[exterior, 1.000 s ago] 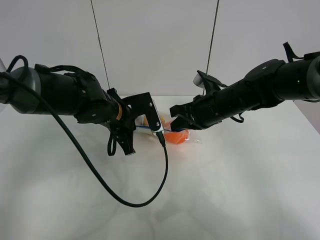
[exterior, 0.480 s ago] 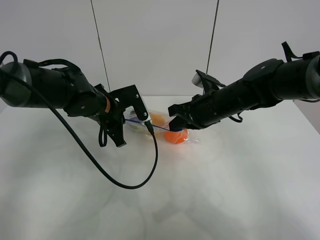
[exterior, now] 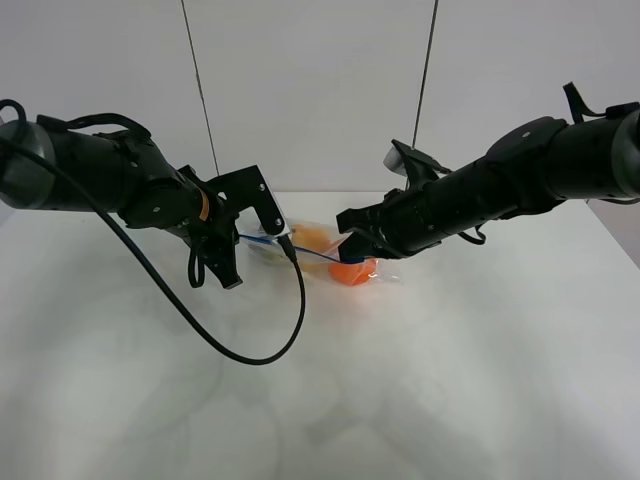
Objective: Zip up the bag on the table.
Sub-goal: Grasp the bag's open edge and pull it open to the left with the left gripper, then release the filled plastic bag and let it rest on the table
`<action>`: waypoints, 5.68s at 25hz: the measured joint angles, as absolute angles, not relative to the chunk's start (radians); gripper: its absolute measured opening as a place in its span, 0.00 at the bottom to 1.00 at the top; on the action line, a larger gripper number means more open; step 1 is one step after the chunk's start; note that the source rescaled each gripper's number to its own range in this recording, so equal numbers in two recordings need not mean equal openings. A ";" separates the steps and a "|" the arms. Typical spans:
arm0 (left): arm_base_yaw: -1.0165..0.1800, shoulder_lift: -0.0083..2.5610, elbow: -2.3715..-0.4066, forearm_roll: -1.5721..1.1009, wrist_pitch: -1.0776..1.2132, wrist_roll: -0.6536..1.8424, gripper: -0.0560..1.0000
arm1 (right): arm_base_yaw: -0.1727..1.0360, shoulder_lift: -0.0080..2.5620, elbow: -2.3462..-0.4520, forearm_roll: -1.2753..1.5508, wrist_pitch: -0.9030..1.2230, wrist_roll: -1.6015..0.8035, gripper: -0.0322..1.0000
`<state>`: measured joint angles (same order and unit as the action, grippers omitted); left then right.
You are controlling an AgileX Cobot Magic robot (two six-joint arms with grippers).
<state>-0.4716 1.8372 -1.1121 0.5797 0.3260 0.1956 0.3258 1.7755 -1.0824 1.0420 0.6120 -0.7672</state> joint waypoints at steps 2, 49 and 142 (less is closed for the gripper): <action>-0.461 1.837 -1.112 0.581 0.326 0.196 0.05 | 0.326 1.776 -1.082 1.042 0.612 -0.767 0.03; -0.341 1.837 -1.112 0.684 0.407 0.199 0.05 | 0.326 1.776 -1.082 1.006 0.612 -0.752 0.03; -0.030 0.910 -0.902 0.167 0.719 -0.068 0.91 | 0.323 1.776 -1.080 0.916 0.606 -0.749 0.03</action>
